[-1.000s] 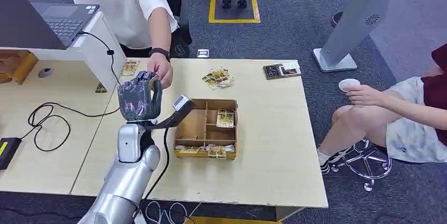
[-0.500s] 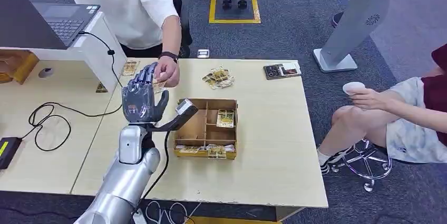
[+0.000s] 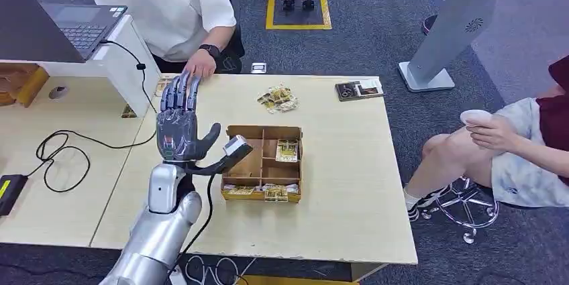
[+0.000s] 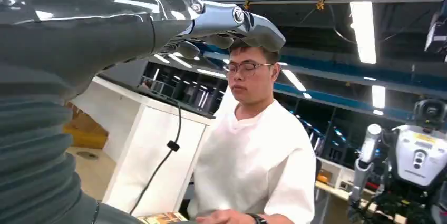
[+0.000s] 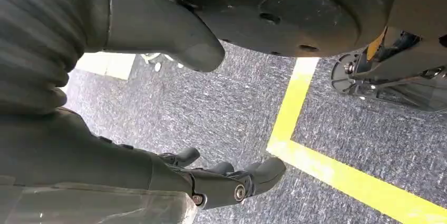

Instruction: Pass the card to the sensor for recognition and then transmit it.

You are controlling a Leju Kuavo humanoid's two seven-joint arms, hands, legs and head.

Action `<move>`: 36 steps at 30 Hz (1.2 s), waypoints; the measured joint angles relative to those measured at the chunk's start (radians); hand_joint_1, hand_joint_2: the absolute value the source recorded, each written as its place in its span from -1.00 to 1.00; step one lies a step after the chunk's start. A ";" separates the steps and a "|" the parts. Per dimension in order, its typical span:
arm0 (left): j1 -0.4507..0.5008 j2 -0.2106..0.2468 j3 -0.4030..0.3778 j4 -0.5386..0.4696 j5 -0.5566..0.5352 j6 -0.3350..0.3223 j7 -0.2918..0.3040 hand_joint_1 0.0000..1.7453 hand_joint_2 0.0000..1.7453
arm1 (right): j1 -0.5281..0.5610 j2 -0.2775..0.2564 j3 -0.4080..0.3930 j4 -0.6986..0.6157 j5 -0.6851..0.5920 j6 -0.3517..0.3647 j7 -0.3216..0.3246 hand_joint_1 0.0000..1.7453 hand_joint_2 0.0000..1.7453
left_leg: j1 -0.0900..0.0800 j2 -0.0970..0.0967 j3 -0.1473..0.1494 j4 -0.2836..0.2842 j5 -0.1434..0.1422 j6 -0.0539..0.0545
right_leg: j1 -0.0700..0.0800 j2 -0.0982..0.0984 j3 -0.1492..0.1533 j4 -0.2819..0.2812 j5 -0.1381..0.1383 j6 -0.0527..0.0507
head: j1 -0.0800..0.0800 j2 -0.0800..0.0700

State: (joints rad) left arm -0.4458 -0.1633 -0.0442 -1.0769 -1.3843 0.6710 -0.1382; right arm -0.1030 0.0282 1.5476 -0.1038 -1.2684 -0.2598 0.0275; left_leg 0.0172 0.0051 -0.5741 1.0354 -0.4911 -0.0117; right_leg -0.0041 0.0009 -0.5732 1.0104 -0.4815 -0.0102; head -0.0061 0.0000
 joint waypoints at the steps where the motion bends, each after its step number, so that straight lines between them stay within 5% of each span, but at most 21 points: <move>1: 0.004 0.000 0.003 -0.009 0.008 0.000 -0.012 -1.00 1.00 | 0.000 0.000 0.000 0.000 0.000 0.000 -0.002 -1.00 1.00 | 0.000 0.000 0.000 0.000 0.000 0.000 | 0.000 0.000 0.000 0.000 0.000 0.000 | 0.000 0.000; 3: 0.012 0.000 0.006 -0.024 0.034 0.000 -0.049 -1.00 1.00 | 0.001 0.000 0.000 0.000 -0.003 0.000 -0.005 -1.00 1.00 | 0.000 0.000 0.000 0.000 0.000 0.000 | 0.000 0.000 0.000 0.000 0.000 0.000 | 0.000 0.000; 7: 0.042 -0.018 0.043 -0.066 0.140 0.000 -0.220 -1.00 1.00 | 0.003 0.000 0.000 0.000 -0.017 -0.001 -0.011 -1.00 1.00 | 0.000 0.000 0.000 0.000 0.000 0.000 | 0.000 0.000 0.000 0.000 0.000 0.000 | 0.000 0.000; 14: 0.098 -0.041 0.093 -0.141 0.219 0.000 -0.369 -1.00 1.00 | 0.006 0.000 0.000 0.000 -0.030 -0.002 -0.014 -1.00 1.00 | 0.000 0.000 0.000 0.000 0.000 0.000 | 0.000 0.000 0.000 0.000 0.000 0.000 | 0.000 0.000; 36: 0.244 -0.011 0.062 -0.302 0.074 0.000 -0.475 -1.00 1.00 | 0.011 -0.001 -0.002 0.000 -0.050 0.000 -0.026 -1.00 1.00 | 0.000 0.000 0.000 0.000 0.000 0.000 | 0.000 0.000 0.000 0.000 0.000 0.000 | 0.000 0.000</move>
State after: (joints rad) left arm -0.2018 -0.1740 0.0179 -1.3787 -1.3104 0.6710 -0.6131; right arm -0.0923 0.0275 1.5461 -0.1034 -1.3180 -0.2602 0.0019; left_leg 0.0172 0.0052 -0.5740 1.0353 -0.4912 -0.0116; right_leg -0.0041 0.0009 -0.5733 1.0104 -0.4816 -0.0101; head -0.0061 0.0000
